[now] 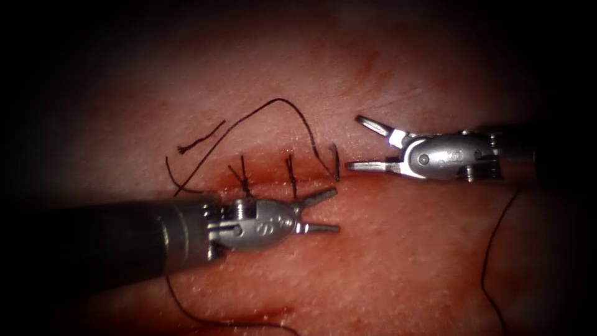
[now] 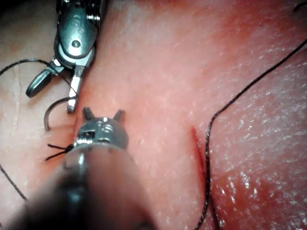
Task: Wound Closure
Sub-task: Push needle through tissue above incision with right hand
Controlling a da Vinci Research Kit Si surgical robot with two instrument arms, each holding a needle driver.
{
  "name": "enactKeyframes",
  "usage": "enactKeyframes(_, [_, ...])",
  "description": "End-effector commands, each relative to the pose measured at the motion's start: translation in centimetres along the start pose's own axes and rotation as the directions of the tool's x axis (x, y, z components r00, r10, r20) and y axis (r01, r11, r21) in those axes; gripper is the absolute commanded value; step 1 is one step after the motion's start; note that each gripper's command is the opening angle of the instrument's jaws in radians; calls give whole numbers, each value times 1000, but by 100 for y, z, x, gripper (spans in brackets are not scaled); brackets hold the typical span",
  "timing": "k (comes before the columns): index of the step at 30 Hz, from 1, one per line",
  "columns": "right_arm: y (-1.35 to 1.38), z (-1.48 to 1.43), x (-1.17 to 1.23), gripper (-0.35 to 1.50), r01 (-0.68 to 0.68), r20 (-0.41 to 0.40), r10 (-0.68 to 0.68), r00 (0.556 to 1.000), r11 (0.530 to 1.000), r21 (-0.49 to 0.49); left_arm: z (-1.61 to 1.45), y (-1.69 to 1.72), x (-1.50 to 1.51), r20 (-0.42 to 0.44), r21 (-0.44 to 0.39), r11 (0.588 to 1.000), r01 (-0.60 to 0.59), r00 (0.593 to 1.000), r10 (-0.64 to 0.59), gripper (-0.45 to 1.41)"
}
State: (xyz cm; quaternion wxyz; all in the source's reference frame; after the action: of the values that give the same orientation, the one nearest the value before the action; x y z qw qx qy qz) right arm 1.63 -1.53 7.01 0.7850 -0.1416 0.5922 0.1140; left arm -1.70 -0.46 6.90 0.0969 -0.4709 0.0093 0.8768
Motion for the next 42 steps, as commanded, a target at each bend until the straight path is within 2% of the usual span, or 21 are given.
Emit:
enactKeyframes(1, [0,7,10,140,20,-14,-20,1000,1000,1,8,-1,-3,0,0,1000,-2,1000,2,24])
enactKeyframes(2, [-2,7,17,136,45,-16,-45,999,999,-1,9,1,-7,0,2,1000,-6,1000,6,22])
enactKeyframes(13, [-12,20,12,133,105,-18,-105,994,994,2,6,17,-22,21,-13,1000,1,1000,-1,21])
enactKeyframes(18, [-14,30,27,131,115,-37,-115,993,993,-10,4,29,-43,57,-41,999,25,998,-23,21])
enactKeyframes(22, [-11,38,44,138,151,-54,-151,987,989,-6,13,41,-60,111,-66,997,40,993,-33,21])
enactKeyframes(24, [-11,43,47,138,148,-66,-148,987,989,0,14,42,-62,116,-72,997,38,993,-30,21])
enactKeyframes(29, [-9,50,49,123,145,-69,-144,987,989,-2,14,42,-61,115,-74,996,46,993,-37,21])
enactKeyframes(38, [3,56,59,121,124,-92,-126,988,992,-21,13,42,-61,114,-75,996,45,993,-37,21])
enactKeyframes(42, [8,59,65,113,134,-91,-136,986,991,-22,13,42,-61,114,-75,996,45,993,-36,21])
